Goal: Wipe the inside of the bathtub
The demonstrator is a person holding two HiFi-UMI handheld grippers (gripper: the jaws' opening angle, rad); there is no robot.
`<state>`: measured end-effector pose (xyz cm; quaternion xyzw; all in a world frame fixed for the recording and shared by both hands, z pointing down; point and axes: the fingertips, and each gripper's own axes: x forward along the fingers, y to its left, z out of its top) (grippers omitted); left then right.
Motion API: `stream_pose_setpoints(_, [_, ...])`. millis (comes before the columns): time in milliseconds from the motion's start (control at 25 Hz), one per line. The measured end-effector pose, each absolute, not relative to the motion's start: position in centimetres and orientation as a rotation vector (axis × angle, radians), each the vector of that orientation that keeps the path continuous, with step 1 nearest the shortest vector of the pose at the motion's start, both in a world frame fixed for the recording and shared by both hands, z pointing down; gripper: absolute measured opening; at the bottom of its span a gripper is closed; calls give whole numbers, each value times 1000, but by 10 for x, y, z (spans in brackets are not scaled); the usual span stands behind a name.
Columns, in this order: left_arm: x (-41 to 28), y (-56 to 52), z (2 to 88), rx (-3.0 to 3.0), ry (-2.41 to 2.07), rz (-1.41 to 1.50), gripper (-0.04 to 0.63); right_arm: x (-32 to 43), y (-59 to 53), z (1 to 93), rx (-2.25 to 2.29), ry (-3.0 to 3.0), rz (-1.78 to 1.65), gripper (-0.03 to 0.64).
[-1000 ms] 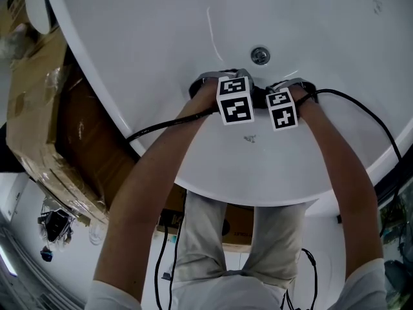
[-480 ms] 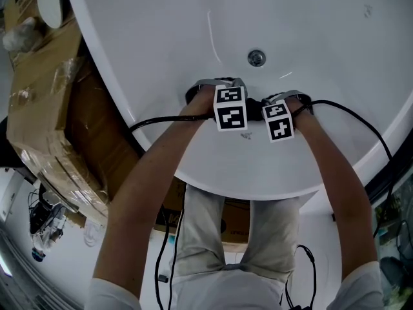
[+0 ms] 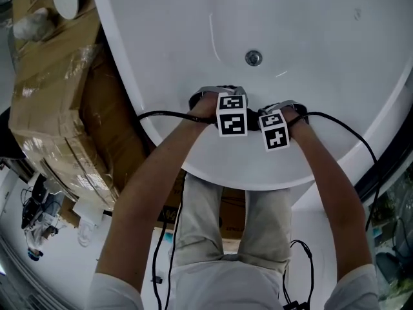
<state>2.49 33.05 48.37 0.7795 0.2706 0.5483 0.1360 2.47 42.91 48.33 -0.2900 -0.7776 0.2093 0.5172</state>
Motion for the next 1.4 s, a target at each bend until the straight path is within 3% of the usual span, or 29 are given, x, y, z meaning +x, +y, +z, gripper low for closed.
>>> stream_pose_setpoints(920, [3, 340, 415, 2267, 817, 1563, -2, 12, 460, 386, -747, -1890, 477, 71])
stream_pose_setpoints(1400, [-23, 342, 339, 2281, 761, 1565, -2, -8, 482, 305, -748, -1891, 526, 71])
